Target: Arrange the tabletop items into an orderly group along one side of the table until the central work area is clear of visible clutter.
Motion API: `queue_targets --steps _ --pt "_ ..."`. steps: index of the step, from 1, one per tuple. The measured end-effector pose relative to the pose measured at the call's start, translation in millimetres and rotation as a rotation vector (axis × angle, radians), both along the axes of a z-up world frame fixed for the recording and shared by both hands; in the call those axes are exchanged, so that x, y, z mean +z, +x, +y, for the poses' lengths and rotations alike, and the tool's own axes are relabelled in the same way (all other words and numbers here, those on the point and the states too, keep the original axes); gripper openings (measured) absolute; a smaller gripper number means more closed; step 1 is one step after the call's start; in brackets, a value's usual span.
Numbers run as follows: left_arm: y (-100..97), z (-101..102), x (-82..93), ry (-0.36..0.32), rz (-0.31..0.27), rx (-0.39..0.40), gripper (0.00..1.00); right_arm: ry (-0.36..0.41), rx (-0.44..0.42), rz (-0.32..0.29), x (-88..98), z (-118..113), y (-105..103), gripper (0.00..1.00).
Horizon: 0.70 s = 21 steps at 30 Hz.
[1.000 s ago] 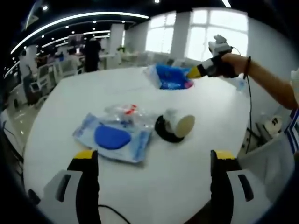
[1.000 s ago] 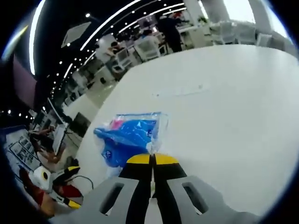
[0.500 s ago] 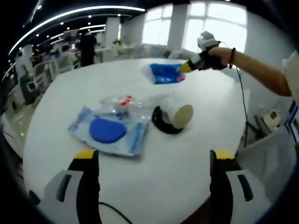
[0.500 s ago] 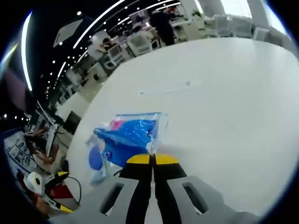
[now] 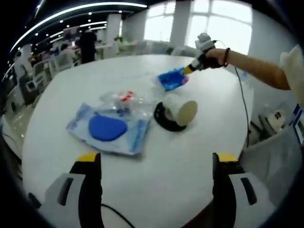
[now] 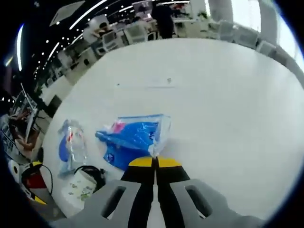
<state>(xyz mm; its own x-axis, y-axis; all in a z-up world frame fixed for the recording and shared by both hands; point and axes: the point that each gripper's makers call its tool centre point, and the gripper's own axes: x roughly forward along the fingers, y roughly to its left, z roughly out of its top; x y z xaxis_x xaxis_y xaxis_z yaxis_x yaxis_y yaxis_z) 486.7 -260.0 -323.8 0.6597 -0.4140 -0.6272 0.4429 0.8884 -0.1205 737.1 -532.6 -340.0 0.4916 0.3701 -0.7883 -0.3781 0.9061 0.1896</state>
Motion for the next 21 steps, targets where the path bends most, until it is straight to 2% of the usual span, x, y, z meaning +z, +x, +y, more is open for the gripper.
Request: queue_targets --steps 1,2,7,10,13,21 --pt "-0.3 0.0 -0.2 -0.001 0.001 -0.001 0.94 0.055 -0.045 0.036 -3.8 1.1 -0.6 0.01" --pt "-0.5 -0.2 -0.5 0.000 0.002 -0.002 0.94 0.060 -0.041 0.036 -6.2 -1.4 1.5 0.01" --pt "-1.8 1.8 -3.2 0.006 0.015 0.002 0.93 -0.001 -0.021 0.021 -16.1 -16.3 7.9 0.01" --pt "-1.2 3.0 -2.7 0.011 0.011 0.009 0.93 0.020 -0.051 0.042 -20.4 -20.0 8.8 0.01" --pt "-0.5 4.1 -2.1 0.033 0.001 0.007 0.94 0.039 -0.042 0.046 -25.8 -20.9 10.6 0.01" --pt "-1.5 3.4 -1.2 0.022 0.004 0.006 0.93 -0.012 -0.022 0.031 -35.4 -25.7 13.0 0.02"
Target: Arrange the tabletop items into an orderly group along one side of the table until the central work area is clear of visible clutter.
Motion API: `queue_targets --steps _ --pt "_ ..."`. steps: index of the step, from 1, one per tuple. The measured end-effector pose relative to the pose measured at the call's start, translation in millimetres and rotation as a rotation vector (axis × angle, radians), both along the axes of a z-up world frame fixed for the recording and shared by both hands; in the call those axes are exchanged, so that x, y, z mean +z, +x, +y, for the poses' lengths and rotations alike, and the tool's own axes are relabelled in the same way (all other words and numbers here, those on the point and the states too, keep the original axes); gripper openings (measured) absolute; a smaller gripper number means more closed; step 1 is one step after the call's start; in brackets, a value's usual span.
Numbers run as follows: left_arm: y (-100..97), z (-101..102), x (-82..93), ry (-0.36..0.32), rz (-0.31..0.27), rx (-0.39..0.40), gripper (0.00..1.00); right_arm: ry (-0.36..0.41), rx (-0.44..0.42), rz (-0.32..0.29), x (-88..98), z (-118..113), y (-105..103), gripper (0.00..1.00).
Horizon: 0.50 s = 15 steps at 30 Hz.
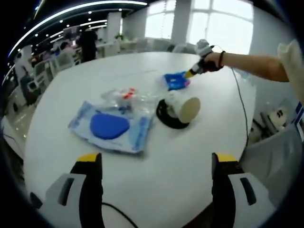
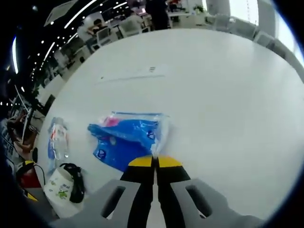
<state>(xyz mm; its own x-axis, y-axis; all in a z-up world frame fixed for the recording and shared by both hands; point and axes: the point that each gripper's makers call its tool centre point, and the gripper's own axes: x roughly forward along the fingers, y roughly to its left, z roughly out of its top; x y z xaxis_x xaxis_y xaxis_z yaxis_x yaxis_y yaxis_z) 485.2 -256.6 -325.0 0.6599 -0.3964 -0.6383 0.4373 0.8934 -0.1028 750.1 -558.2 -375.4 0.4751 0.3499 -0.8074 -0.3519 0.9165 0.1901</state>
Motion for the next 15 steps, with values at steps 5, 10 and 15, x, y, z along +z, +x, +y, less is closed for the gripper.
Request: queue_targets --steps 5,10,15 --pt "0.1 -0.3 -0.1 0.004 0.000 -0.006 0.92 -0.035 0.017 -0.023 -1.7 -3.8 5.7 0.03" --pt "-0.8 -2.1 -1.8 -0.009 0.015 -0.009 0.92 -0.015 0.000 -0.037 -0.9 -3.3 9.1 0.04" --pt "-1.2 -2.6 -3.0 -0.010 0.023 -0.010 0.93 -0.046 0.005 -0.063 -0.6 -8.2 13.9 0.06"
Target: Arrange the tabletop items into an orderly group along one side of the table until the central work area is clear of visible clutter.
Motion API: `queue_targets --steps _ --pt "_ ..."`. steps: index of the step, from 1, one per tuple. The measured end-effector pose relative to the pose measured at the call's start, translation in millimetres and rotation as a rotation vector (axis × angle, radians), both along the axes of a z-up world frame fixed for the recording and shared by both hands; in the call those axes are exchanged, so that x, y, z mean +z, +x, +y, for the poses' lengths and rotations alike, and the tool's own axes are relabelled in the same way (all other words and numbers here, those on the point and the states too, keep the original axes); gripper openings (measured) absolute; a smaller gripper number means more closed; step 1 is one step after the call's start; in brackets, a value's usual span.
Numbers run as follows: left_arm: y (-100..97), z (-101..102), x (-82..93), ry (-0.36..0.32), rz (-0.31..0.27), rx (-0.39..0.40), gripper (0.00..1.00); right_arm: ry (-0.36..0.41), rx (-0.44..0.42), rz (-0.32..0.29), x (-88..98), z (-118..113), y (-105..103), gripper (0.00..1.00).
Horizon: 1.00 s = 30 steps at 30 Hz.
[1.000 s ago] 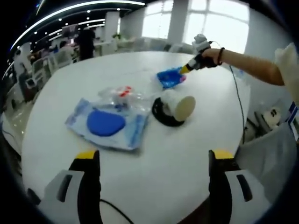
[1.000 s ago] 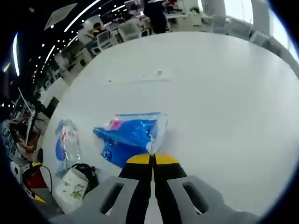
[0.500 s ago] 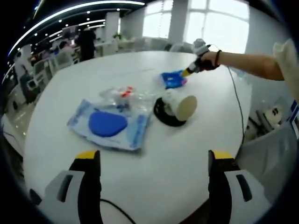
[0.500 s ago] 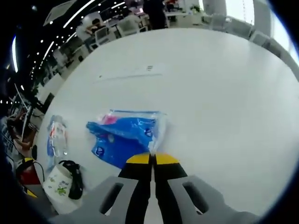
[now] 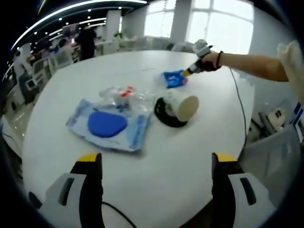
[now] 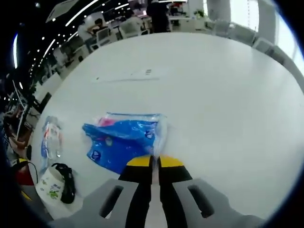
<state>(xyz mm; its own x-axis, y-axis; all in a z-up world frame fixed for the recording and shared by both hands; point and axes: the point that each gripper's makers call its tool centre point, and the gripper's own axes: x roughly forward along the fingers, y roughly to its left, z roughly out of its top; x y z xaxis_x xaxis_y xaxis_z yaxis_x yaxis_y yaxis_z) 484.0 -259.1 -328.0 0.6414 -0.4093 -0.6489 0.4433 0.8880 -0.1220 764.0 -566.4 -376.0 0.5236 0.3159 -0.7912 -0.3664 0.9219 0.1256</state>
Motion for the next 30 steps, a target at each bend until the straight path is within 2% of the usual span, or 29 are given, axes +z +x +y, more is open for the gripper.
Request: queue_targets --steps 2,5,9,16,18,30 --pt "-0.3 0.0 -0.7 -0.003 0.005 0.002 0.93 0.018 -0.017 -0.005 2.0 -0.6 1.2 0.09" --pt "-0.6 -0.6 -0.9 -0.004 0.008 0.000 0.93 0.043 -0.031 -0.017 6.9 1.1 2.1 0.20" --pt "0.1 -1.3 1.5 -0.007 -0.001 0.000 0.94 0.043 -0.026 -0.044 15.9 1.7 3.5 0.26" --pt "1.1 -3.8 6.0 -0.030 -0.009 0.004 0.95 0.057 -0.044 -0.086 34.3 5.6 0.3 0.49" --pt "1.7 -5.4 8.4 -0.042 -0.017 0.004 0.96 0.103 -0.063 -0.113 42.3 11.2 -0.3 0.59" --pt "2.4 -12.3 16.3 -0.072 -0.037 -0.011 0.99 0.142 0.023 -0.127 63.9 39.3 -32.4 0.82"
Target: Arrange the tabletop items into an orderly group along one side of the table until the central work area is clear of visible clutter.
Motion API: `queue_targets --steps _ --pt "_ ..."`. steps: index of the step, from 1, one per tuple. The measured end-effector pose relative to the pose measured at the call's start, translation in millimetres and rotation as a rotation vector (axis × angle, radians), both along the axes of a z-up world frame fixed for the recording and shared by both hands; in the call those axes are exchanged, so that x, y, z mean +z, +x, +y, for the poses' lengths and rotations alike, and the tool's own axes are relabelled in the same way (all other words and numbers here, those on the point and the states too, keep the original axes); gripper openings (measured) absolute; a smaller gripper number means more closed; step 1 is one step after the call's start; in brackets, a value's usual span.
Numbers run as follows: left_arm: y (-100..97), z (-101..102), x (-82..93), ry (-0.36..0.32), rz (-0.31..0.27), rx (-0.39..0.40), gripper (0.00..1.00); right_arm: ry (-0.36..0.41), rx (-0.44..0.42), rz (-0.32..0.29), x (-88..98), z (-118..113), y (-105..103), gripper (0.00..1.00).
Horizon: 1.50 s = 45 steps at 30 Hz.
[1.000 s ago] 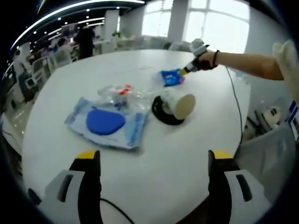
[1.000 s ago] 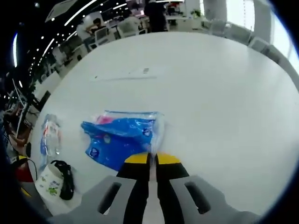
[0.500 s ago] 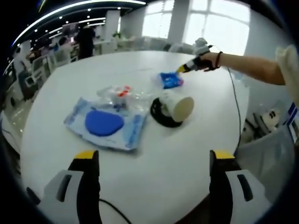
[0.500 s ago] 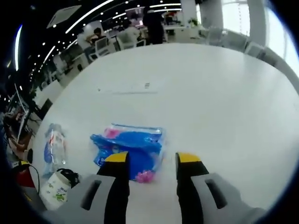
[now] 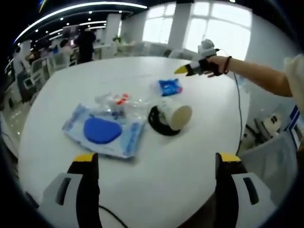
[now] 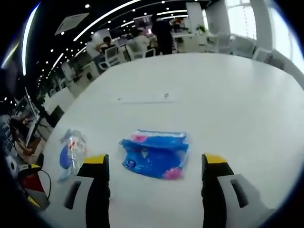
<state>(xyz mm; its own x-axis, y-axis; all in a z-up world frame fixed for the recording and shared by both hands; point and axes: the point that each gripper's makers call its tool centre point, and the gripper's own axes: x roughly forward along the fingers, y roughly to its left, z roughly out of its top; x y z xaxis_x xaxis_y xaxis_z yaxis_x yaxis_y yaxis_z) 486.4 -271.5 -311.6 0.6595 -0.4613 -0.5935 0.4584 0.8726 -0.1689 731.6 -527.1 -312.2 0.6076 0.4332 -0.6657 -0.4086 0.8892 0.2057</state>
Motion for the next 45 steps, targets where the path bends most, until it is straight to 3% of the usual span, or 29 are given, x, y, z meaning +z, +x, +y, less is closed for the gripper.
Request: queue_targets --steps 8,14,22,29,33,37,45 --pt "0.3 -1.3 3.5 0.007 -0.013 -0.008 0.99 0.019 0.103 -0.004 13.5 30.5 -28.0 0.94" --pt "-0.2 -2.9 4.9 0.013 -0.019 -0.018 0.99 0.026 0.161 -0.002 20.7 48.1 -45.3 0.97" --pt "-1.3 -4.1 9.2 0.011 -0.031 -0.027 0.99 0.105 0.227 0.006 28.0 80.0 -75.7 0.97" --pt "-1.8 -6.3 12.1 0.022 -0.048 -0.042 0.99 0.098 0.333 0.020 18.6 102.2 -111.5 0.96" --pt "-1.2 -8.6 15.9 0.012 -0.066 -0.048 0.99 0.011 0.428 0.018 1.3 108.9 -134.1 0.95" --pt "-2.8 -9.7 18.1 0.011 -0.074 -0.054 0.98 0.014 0.413 -0.035 -2.4 110.0 -130.8 0.93" --pt "-5.0 -9.8 18.7 0.014 -0.080 -0.060 0.98 -0.046 0.435 -0.061 -19.2 112.5 -137.5 0.86"
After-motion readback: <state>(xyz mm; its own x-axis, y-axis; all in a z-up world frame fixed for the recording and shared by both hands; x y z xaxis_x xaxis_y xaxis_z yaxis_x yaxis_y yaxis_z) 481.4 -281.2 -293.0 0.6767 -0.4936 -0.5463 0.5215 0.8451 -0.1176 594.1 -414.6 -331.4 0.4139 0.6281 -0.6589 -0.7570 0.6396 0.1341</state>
